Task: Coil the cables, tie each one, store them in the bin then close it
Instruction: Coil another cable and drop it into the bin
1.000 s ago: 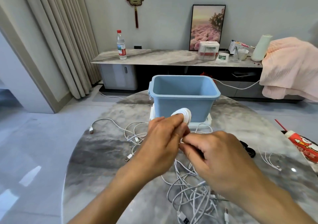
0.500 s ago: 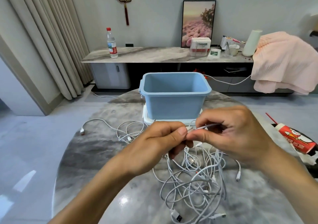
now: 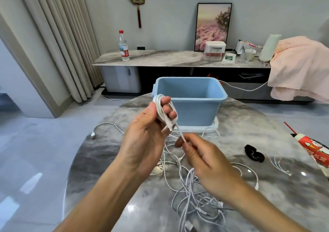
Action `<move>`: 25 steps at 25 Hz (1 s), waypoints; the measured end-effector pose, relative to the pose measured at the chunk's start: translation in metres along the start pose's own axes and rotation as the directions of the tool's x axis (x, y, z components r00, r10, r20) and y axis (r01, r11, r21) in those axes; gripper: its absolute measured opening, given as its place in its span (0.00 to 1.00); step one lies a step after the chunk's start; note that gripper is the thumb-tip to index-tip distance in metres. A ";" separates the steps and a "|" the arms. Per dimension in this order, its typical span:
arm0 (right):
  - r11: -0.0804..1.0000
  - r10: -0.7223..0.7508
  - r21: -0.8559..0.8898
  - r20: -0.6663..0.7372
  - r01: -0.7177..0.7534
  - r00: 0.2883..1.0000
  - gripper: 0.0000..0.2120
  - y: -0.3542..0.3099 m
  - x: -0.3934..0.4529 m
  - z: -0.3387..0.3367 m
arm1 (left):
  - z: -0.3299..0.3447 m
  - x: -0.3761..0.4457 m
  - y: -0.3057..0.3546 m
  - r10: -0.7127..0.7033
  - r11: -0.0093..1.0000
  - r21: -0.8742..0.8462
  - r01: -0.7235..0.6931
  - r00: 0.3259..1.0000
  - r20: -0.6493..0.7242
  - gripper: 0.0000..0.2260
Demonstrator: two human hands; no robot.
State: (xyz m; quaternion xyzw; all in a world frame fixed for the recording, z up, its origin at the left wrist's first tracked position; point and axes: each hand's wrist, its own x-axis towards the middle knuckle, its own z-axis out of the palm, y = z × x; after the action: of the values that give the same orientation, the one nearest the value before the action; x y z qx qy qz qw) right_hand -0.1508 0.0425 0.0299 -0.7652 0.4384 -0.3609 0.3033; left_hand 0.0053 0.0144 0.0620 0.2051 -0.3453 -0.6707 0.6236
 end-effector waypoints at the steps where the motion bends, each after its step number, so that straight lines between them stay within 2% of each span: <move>1: 0.999 0.005 -0.052 0.023 -0.004 1.000 0.09 -0.008 -0.003 0.004 | -0.005 0.003 0.002 0.058 0.992 0.113 -0.055 0.998 -0.030 0.12; 2: 0.993 0.018 -0.115 0.053 -0.012 0.998 0.09 -0.017 -0.005 0.005 | -0.010 0.004 0.002 0.140 0.944 0.302 -0.128 0.990 -0.016 0.12; 3: 0.980 0.035 -0.198 0.081 -0.018 0.996 0.08 -0.026 -0.007 0.002 | -0.012 0.004 0.000 0.228 0.809 0.543 -0.223 0.972 0.059 0.11; 4: 0.952 0.051 -0.306 0.098 -0.019 0.994 0.09 -0.034 -0.008 -0.004 | -0.014 0.003 -0.005 0.272 0.583 0.749 -0.314 0.944 0.184 0.11; 5: 0.914 0.048 -0.405 0.098 -0.005 0.994 0.11 -0.041 -0.008 -0.012 | -0.014 0.001 -0.011 0.270 0.341 0.856 -0.388 0.913 0.307 0.11; 6: 0.886 0.021 -0.464 0.091 0.024 0.996 0.12 -0.047 -0.007 -0.023 | -0.012 0.000 -0.016 0.247 0.153 0.885 -0.441 0.884 0.397 0.10; 7: 0.865 -0.016 -0.498 0.093 0.060 0.996 0.13 -0.052 -0.006 -0.034 | -0.009 -0.002 -0.018 0.215 0.052 0.879 -0.474 0.865 0.454 0.10; 8: 0.846 -0.051 -0.525 0.101 0.096 0.994 0.14 -0.054 -0.004 -0.044 | -0.005 -0.003 -0.020 0.180 0.041 0.868 -0.495 0.858 0.481 0.11; 9: 0.839 -0.086 -0.531 0.094 0.123 0.992 0.13 -0.053 -0.003 -0.052 | -0.003 -0.004 -0.022 0.139 0.104 0.856 -0.506 0.860 0.491 0.12; 11: 0.871 -0.118 -0.472 0.062 0.133 0.991 0.14 -0.050 -0.002 -0.059 | 0.005 -0.007 -0.022 0.068 0.406 0.815 -0.412 0.904 0.423 0.12; 13: 0.887 -0.120 -0.438 0.092 0.149 0.988 0.14 -0.046 -0.006 -0.055 | 0.008 -0.007 -0.020 0.056 0.704 0.686 -0.184 0.977 0.205 0.11; 14: 0.861 -0.140 -0.476 0.122 0.182 0.983 0.14 -0.043 -0.009 -0.048 | 0.006 -0.005 -0.018 0.057 0.812 0.578 -0.085 0.996 0.066 0.10; 16: 0.807 -0.173 -0.540 0.173 0.240 0.970 0.15 -0.039 -0.015 -0.032 | 0.002 0.001 -0.014 0.016 0.933 0.357 0.043 0.987 -0.160 0.11; 18: 0.778 -0.193 -0.561 0.214 0.282 0.958 0.16 -0.034 -0.018 -0.017 | 0.000 0.002 -0.013 -0.033 0.957 0.274 0.091 0.977 -0.209 0.11; 20: 0.750 -0.228 -0.589 0.197 0.301 0.954 0.15 -0.033 -0.018 -0.013 | 0.002 0.000 -0.017 0.015 0.926 0.374 0.053 0.984 -0.177 0.09; 21: 0.764 -0.230 -0.578 0.172 0.288 0.958 0.13 -0.034 -0.017 -0.017 | 0.001 -0.002 -0.019 0.082 0.877 0.480 -0.011 0.988 -0.127 0.08; 23: 0.806 -0.259 -0.532 0.075 0.259 0.963 0.10 -0.037 -0.013 -0.035 | -0.002 -0.004 -0.018 0.173 0.704 0.689 -0.175 0.982 0.072 0.07; 24: 0.813 -0.288 -0.525 0.011 0.251 0.958 0.08 -0.039 -0.010 -0.046 | -0.002 -0.006 -0.016 0.149 0.635 0.739 -0.227 0.974 0.171 0.08; 25: 0.808 -0.324 -0.530 -0.039 0.256 0.945 0.07 -0.040 -0.007 -0.058 | 0.001 -0.008 -0.014 0.094 0.612 0.752 -0.243 0.967 0.236 0.09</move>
State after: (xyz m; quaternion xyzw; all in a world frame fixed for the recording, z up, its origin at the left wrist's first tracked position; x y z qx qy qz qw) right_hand -0.1829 0.0571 0.0912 -0.8516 0.4155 -0.3195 -0.0014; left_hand -0.0039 0.0226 0.0509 0.3608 -0.6704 -0.4097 0.5025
